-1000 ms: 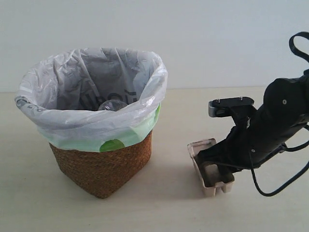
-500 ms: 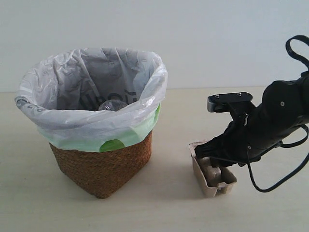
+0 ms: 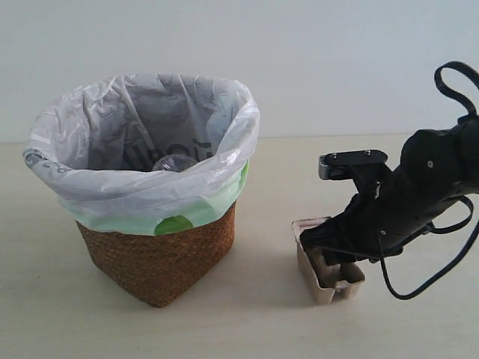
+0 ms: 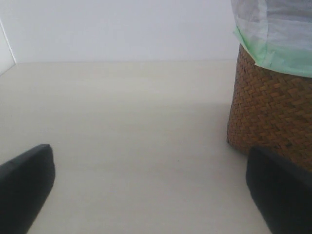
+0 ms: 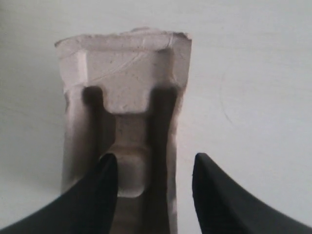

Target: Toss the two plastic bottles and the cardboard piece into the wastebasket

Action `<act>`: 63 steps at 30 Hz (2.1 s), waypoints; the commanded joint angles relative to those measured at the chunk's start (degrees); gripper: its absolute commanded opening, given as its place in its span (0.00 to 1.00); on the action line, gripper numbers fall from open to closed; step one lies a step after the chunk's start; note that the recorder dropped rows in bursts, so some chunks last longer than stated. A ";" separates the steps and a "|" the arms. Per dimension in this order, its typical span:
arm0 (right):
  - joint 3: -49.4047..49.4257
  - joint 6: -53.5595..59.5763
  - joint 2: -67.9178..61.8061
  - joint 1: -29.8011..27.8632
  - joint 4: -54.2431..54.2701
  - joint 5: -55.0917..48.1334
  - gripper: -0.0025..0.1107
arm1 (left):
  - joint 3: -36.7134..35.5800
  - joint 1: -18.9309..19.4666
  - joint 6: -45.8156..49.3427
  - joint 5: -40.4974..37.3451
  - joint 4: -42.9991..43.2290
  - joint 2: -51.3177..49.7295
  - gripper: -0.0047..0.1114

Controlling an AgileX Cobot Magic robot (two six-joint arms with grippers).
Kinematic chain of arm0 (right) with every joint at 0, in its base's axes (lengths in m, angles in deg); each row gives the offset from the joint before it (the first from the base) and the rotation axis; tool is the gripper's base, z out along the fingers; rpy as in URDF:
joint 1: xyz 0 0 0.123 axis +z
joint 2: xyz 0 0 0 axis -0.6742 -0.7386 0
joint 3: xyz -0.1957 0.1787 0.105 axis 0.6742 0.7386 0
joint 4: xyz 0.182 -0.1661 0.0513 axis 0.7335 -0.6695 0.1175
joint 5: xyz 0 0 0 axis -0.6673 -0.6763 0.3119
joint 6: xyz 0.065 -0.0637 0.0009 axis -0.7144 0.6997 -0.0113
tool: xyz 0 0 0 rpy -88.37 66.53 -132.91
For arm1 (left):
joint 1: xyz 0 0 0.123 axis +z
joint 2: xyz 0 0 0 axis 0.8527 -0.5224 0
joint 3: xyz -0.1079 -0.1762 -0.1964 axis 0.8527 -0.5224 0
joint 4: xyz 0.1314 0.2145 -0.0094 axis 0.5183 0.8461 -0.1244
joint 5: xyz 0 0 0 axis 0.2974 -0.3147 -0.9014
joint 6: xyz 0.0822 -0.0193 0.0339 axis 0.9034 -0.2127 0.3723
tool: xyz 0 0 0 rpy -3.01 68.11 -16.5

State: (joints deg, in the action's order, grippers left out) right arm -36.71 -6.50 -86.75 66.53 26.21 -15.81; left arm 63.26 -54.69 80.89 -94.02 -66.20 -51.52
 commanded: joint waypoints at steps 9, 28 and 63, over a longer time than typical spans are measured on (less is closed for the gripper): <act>0.29 0.64 0.17 -0.18 0.63 -1.23 0.40 | 0.21 -0.41 -0.50 0.44 -0.12 0.18 0.97; 0.29 -0.52 5.35 -4.25 0.44 -2.21 0.40 | 0.21 -0.41 -0.50 0.44 -0.12 0.18 0.97; 0.29 -1.23 -2.05 -4.13 0.64 2.93 0.27 | 0.21 -0.41 -0.50 0.44 -0.12 0.18 0.97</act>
State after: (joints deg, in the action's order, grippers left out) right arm -36.39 -7.39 -88.85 62.53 27.19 -12.92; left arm 63.26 -54.69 80.89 -94.02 -66.20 -51.52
